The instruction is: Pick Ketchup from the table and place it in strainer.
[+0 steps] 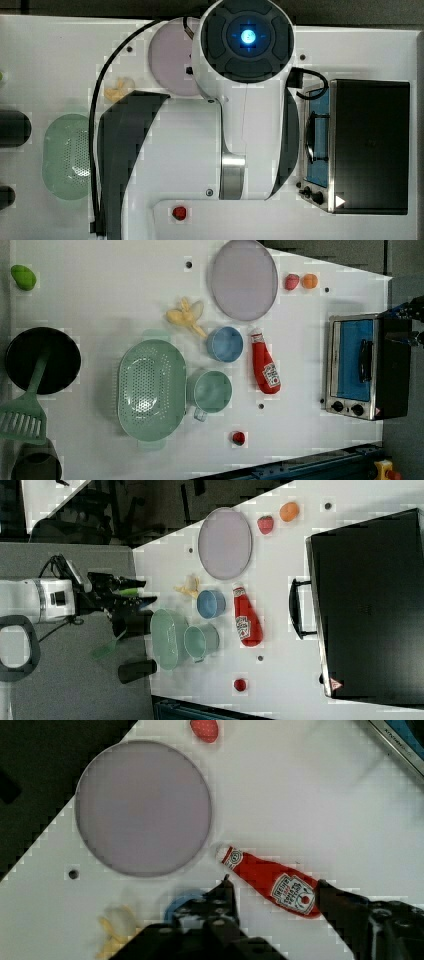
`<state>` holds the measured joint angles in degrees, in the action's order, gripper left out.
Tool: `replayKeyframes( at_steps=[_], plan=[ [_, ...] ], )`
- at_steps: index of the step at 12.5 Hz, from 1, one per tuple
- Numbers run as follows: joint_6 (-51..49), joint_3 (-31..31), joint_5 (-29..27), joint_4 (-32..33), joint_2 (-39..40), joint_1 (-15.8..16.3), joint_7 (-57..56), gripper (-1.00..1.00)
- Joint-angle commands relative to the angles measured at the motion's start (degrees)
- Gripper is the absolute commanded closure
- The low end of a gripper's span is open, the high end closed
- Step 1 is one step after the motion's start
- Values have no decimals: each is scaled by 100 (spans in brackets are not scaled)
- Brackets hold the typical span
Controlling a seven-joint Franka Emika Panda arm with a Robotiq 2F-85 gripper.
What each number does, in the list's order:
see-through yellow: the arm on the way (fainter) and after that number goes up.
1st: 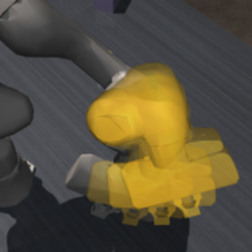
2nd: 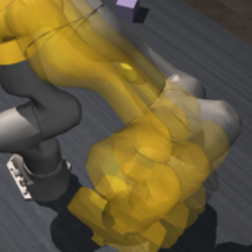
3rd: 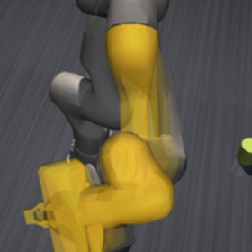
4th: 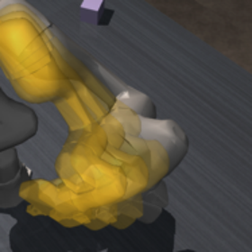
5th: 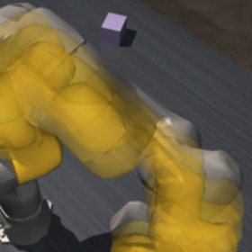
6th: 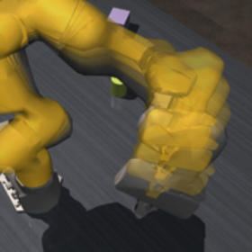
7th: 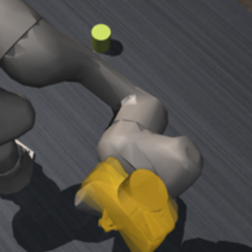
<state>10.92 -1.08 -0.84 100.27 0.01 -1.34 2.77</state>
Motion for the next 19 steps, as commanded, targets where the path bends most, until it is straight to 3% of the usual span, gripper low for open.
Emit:
replayKeyframes(
  at_steps=[1,3,7,10,19],
  plan=[
    [-957,-349,4,904,-1709,-607,-49,-58],
    [-954,-364,4,940,-1655,-606,-51,-100],
    [-891,-451,4,1300,-1324,-601,-59,-100],
    [-256,-547,4,1666,-916,-595,-405,-100],
    [2410,-587,7,2793,117,-603,-5449,-100]
  ],
)
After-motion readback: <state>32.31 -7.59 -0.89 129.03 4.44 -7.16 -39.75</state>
